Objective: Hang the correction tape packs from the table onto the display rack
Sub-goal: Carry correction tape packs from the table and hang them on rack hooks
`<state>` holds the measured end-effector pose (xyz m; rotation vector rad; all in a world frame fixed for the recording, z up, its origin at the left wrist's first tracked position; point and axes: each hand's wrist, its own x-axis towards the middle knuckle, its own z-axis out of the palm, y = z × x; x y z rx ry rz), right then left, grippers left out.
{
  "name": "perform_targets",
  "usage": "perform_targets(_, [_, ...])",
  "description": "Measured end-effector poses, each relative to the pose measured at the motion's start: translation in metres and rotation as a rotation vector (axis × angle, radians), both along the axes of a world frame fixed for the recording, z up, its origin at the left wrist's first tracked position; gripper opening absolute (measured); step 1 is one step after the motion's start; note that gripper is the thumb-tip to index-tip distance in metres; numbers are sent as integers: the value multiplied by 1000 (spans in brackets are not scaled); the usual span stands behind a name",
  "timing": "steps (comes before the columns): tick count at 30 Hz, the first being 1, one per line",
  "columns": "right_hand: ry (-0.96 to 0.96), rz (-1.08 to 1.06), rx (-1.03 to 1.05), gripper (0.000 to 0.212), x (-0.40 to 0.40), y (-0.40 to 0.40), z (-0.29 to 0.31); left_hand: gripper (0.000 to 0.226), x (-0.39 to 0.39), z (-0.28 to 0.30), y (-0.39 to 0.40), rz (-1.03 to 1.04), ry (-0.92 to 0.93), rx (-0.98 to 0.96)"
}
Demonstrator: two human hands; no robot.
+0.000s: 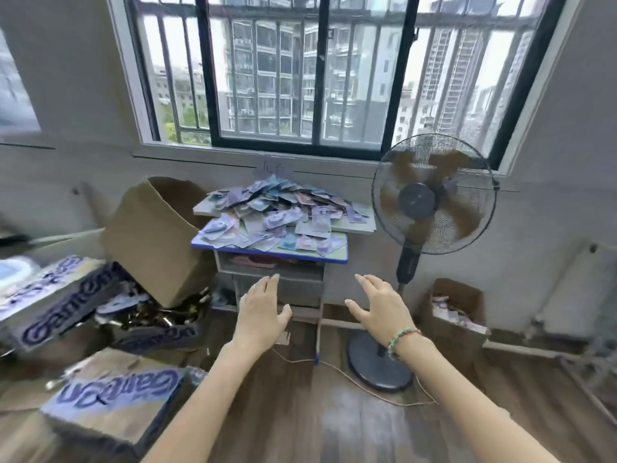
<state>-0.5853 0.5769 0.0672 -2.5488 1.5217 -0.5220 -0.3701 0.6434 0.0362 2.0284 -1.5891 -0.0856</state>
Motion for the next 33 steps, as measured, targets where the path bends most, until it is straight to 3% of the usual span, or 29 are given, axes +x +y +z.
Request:
perform_targets(14, [3,42,78,56,87,-244,-12,66,92,-6,-196,163,5,90])
perform_targets(22, [45,-70,131,61,128,-344,-40,64,131,-24,-307,128,-5,172])
perform_targets(33, [156,-254,259,74,215,-490,-53,79,232,-33,-474,15,48,306])
